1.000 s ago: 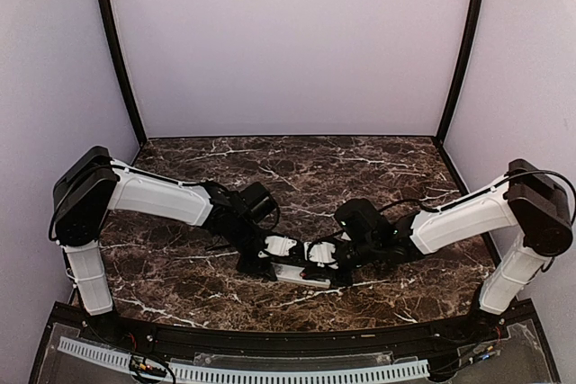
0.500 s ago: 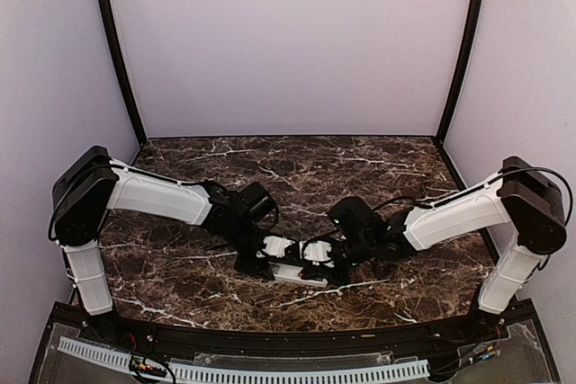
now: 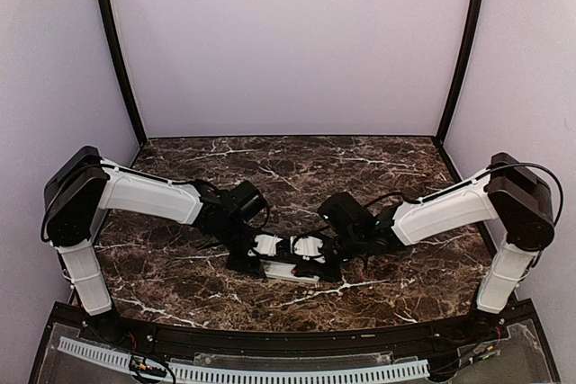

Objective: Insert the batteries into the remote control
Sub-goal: Place the battery in the battery compartment.

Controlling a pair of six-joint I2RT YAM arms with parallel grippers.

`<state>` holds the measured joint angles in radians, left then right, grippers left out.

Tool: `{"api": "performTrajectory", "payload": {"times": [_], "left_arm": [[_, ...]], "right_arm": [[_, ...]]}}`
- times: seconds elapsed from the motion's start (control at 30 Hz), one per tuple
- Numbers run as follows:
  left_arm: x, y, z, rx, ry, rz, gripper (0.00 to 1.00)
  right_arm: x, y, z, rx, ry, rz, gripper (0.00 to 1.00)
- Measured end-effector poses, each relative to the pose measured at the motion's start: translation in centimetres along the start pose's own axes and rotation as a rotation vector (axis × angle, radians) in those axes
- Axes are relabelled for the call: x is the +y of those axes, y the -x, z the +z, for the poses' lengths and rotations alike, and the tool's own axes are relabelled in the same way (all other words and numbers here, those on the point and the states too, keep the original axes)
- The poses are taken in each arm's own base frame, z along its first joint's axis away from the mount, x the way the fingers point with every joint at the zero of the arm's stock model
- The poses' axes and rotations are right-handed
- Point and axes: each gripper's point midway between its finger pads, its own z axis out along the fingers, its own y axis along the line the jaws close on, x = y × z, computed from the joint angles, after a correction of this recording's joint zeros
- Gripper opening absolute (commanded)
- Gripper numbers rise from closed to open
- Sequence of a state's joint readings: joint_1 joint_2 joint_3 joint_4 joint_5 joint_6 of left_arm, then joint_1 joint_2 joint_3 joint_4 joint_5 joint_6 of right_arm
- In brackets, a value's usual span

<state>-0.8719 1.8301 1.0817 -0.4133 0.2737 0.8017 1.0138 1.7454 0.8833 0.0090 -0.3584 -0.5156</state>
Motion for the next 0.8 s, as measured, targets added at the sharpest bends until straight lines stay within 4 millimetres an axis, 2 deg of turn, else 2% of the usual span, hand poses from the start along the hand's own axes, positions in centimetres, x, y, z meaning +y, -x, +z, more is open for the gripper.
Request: {"api": "performTrajectory", "payload": {"times": [0.33, 0.8], "left_arm": [[0.1, -0.8, -0.4, 0.018, 0.024, -0.009, 0.31], [0.3, -1.3, -0.6, 0.028, 0.029, -0.020, 0.31]], "right_arm": [[-0.8, 0.4, 0.7, 0.048, 0.014, 0.039, 0.00], [-1.1, -0.1, 0.6, 0.158, 0.006, 0.057, 0.00]]}}
